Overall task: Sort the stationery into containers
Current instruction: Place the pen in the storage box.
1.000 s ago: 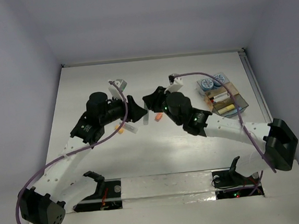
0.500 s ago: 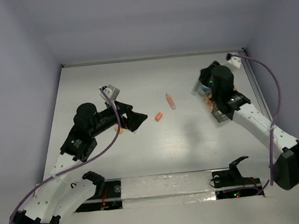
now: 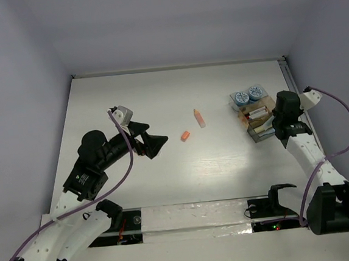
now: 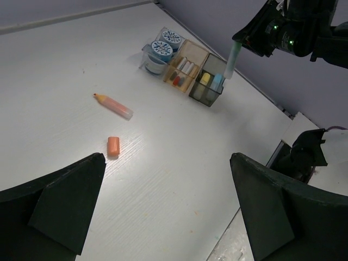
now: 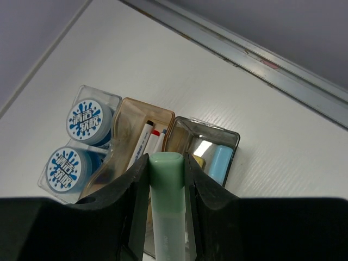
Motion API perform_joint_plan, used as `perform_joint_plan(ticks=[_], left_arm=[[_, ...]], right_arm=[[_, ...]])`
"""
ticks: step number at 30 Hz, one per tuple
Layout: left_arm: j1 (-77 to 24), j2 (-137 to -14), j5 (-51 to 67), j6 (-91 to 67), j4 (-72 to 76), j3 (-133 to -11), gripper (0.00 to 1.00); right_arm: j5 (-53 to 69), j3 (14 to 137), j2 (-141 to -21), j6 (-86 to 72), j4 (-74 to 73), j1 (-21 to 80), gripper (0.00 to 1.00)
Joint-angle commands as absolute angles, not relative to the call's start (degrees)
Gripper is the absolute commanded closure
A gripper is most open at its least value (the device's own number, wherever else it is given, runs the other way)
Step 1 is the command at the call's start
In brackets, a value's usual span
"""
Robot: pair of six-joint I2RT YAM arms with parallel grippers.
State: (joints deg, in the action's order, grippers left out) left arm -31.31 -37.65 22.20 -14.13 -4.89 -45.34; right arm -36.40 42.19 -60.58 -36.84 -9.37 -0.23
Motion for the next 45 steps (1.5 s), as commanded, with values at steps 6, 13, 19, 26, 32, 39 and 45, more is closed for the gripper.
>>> perform_joint_plan(ticks=[6,13,19,26,32,39,45], left_arm=[[-33.0,-36.0,19.0,-12.9,-4.9,-45.4,0.01],[-33.5,-36.1,18.2,-12.7,-5.3,-45.4,0.01],[-33.5,-36.4,18.1,-12.7,-5.4,-45.4,0.01],[-33.5,-36.6,16.4,-12.8,-5.8,-45.5,0.01],[-33.5,-36.1,12.5,-13.1,-6.3,-45.6,0.01],[-30.9,-35.2,4.7,-14.6,-6.9,-45.5,0.01],[-27.1,-34.8,0.5,-15.6,-7.2,-45.4,0.01]], right_arm=[[-39.0,42.9,-68.1,-38.0,-5.1,-0.9,1.0],[-35.9,42.5,-72.0,-41.3,-3.3,-0.9,0.97],[-35.4,41.0,-70.1,-41.7,-4.0,-0.9,0.58],[-32.5,41.6,-65.1,-37.7,-4.9,-0.9,0.34],[-18.6,43.6,-61.4,-31.8,-3.6,-0.9,0.35],[-7.0,50.7,-65.2,-24.7,-4.8,15.4,0.43],[1.8,57.6,-75.9,-19.3,-4.1,27.8,0.65]])
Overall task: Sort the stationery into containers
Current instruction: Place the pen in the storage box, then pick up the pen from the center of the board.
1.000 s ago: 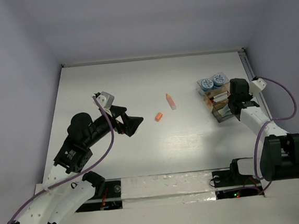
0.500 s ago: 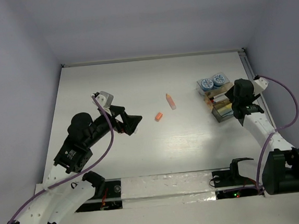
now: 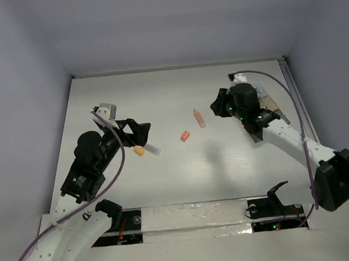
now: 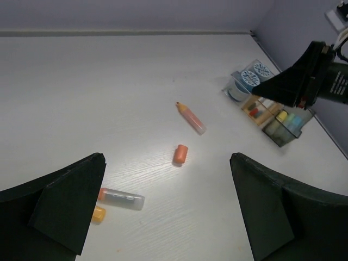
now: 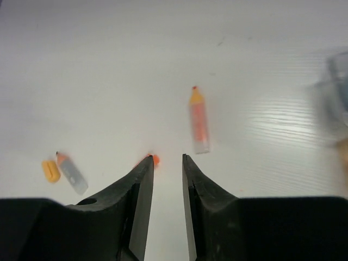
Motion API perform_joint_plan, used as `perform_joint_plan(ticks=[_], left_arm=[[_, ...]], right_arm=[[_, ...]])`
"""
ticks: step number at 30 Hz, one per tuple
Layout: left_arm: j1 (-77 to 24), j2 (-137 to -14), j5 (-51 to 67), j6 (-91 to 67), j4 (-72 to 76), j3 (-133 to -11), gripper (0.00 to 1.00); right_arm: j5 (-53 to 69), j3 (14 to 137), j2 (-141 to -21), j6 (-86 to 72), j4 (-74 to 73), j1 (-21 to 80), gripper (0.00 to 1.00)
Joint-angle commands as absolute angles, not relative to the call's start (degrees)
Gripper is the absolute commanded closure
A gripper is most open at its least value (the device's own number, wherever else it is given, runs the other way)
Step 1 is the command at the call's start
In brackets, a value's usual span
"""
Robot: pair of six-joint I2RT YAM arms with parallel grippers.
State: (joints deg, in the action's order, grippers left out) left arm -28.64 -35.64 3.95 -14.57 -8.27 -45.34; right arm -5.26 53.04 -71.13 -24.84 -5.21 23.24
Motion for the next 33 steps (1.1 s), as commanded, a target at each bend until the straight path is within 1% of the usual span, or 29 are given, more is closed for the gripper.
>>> perform_joint_plan(ticks=[1,4,5,6,7,9,10,12,13,14,17,22,29,33], left_arm=[[-25.9,-34.8,0.5,-15.6,-7.1,-45.4,0.01],[-23.4,-34.7,-1.7,-15.8,-7.4,-45.8,0.01],[-22.9,-34.5,-2.8,-16.0,-7.6,-46.0,0.01],[-22.3,-34.3,-3.3,-16.2,-7.6,-45.9,0.01],[-22.3,-34.0,-3.9,-16.3,-7.6,-45.9,0.01],[-21.4,-33.3,-5.4,-16.5,-7.7,-45.6,0.01],[-20.8,-33.1,-5.8,-16.6,-7.6,-45.6,0.01],[-20.3,-32.9,-6.0,-16.9,-7.6,-45.5,0.01],[-20.3,-32.9,-6.0,-17.0,-7.7,-45.6,0.01],[-20.3,-32.7,-6.2,-17.1,-7.7,-45.6,0.01],[-19.8,-31.9,-7.3,-17.4,-7.9,-45.7,0.01],[-19.8,-31.2,-8.1,-17.5,-7.7,-45.5,0.01],[-19.8,-30.4,-7.4,-17.3,-7.6,-45.7,0.01],[-19.8,-30.1,-7.5,-17.3,-7.8,-45.8,0.01]], right_arm=[[2.7,59.0,-77.9,-18.3,-4.9,31.5,0.67],[4.4,64.7,-85.9,-14.8,-5.3,38.3,0.69],[4.7,68.2,-90.6,-13.2,-6.1,39.8,0.67],[4.7,70.1,-90.6,-12.5,-6.2,41.3,0.66],[4.2,72.1,-95.1,-11.6,-7.6,42.8,0.59],[3.6,78.2,-99.7,-8.2,-10.0,46.7,0.51],[3.4,80.2,-104.2,-7.0,-10.7,47.6,0.44],[4.3,84.6,-108.9,-3.8,-14.3,49.7,0.4],[3.7,88.7,-111.0,-2.9,-15.2,50.4,0.39],[3.2,90.2,-114.5,-1.2,-15.6,51.1,0.38],[3.0,94.7,-118.8,-0.7,-17.5,52.4,0.38],[3.9,98.0,-122.4,1.8,-19.9,54.8,0.38],[1.0,102.3,-127.6,1.8,-22.1,56.8,0.38],[-2.8,103.7,-129.1,0.6,-22.1,56.8,0.43]])
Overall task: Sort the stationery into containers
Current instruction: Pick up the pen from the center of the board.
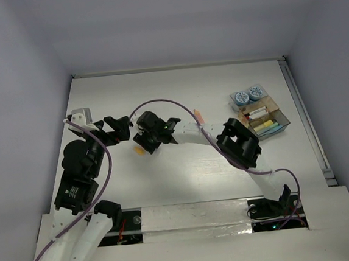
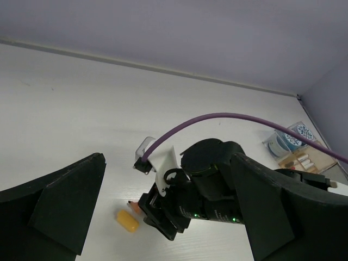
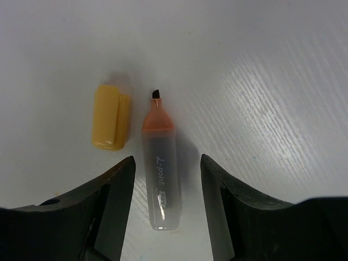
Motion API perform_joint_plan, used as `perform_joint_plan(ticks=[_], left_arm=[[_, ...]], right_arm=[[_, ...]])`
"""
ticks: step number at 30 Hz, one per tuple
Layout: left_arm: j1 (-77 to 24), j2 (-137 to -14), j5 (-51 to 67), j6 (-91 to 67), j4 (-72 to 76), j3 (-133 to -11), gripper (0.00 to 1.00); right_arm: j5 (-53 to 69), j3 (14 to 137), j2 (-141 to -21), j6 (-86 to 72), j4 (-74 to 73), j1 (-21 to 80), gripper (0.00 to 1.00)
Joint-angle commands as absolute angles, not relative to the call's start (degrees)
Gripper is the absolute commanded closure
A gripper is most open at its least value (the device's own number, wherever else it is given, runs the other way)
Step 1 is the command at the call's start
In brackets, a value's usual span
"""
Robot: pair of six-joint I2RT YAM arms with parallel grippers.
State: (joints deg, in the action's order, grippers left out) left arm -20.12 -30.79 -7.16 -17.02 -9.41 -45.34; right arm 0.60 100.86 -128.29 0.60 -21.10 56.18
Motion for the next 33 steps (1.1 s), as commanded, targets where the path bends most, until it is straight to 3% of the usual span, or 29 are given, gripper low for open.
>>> perform_joint_plan(ticks=[1,16,19,25,33], left_arm=[[-19.8,-30.1,-7.5,-17.3,-7.8,-45.8,0.01],[-19.8,-29.6,-6.2,-17.4,-7.4,-45.5,0.01],[-19.8,-29.9,-5.4,-17.6,-7.0,-45.4,0.01],[-19.8,-31.8,-0.3,-18.2,-4.1,-43.6,0.01],[-18.6,-39.6,18.6,-20.0,-0.4,-42.6,0.01]], right_arm=[[-2.9,104.2,-129.4,0.5,-22.5,56.8,0.43],[-6.9,106.9,-134.7,-3.7,-19.9,56.8,0.59],[-9.6,106.5,-134.7,-5.1,-19.3,56.8,0.79],[-14.5,100.9,-127.3,-11.1,-14.0,53.3,0.96],[-22.8,89.9,-109.4,-20.1,-7.3,51.4,0.99]])
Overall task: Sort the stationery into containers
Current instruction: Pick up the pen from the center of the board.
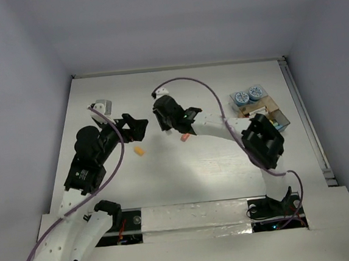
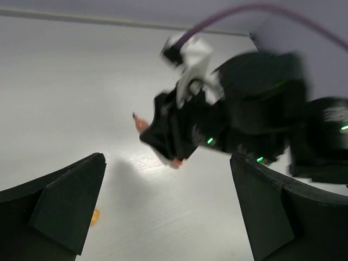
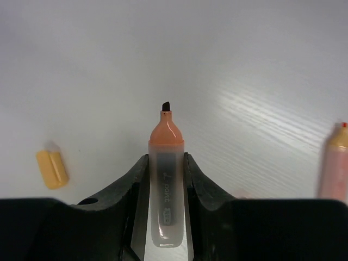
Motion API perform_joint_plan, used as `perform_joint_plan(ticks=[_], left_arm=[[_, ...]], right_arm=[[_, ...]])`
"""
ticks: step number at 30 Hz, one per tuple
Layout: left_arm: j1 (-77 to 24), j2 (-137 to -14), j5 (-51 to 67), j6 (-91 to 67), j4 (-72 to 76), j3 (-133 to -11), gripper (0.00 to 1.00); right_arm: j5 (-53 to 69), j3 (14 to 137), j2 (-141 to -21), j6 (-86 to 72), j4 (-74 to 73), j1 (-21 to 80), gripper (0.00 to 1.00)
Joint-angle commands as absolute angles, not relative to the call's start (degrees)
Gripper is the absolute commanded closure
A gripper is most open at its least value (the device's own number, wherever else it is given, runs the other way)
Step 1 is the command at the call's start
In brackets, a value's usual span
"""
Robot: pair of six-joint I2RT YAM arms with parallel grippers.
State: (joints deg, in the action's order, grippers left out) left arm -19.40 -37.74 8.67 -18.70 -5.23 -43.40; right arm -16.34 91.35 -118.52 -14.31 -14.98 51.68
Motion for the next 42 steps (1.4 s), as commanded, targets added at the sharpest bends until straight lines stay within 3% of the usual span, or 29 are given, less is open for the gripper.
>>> perform_joint_plan(ticks=[1,9,12,15,18,22,33,39,40,42], left_arm=[[-18.1,-40.3,20.0,-20.1,-0.4,-42.5,0.01],[-17.6,-46.2,30.4,-20.8,3.6,-41.9,0.01],[-17.6,-47.4,31.5,-21.1,4.5,-41.7,0.06],[-17.6,-48.5,32.9,-21.5,5.2,-41.5,0.16],[-17.6,-49.2,33.9,-21.9,6.1,-41.2,0.35],[-17.6,-50.2,32.8,-21.4,5.7,-41.4,0.47],[-17.6,-51.3,30.9,-20.7,4.9,-41.9,0.57],[-17.6,-51.6,29.9,-20.5,4.2,-42.2,0.71],[-17.6,-51.5,29.4,-20.3,3.9,-42.5,0.83],[-17.6,-51.1,28.5,-19.8,3.4,-42.6,0.97]], right_arm=[[-24.0,89.1,-106.4,-20.9,-6.8,51.4,0.99],[-21.8,80.9,-95.2,-27.3,1.6,51.4,1.0],[-19.5,77.9,-92.7,-29.9,5.6,51.4,1.0],[-19.1,75.3,-91.5,-31.3,9.4,52.7,1.0],[-17.6,75.0,-92.0,-32.3,12.0,53.3,1.0],[-16.3,75.3,-92.4,-32.9,13.9,54.8,1.0],[-13.5,73.0,-91.5,-34.5,16.6,57.0,1.0],[-13.3,72.0,-91.3,-34.7,17.7,57.5,1.0],[-13.4,71.9,-91.1,-34.6,17.5,57.5,1.0],[-14.2,71.5,-90.6,-34.5,17.5,57.5,1.0]])
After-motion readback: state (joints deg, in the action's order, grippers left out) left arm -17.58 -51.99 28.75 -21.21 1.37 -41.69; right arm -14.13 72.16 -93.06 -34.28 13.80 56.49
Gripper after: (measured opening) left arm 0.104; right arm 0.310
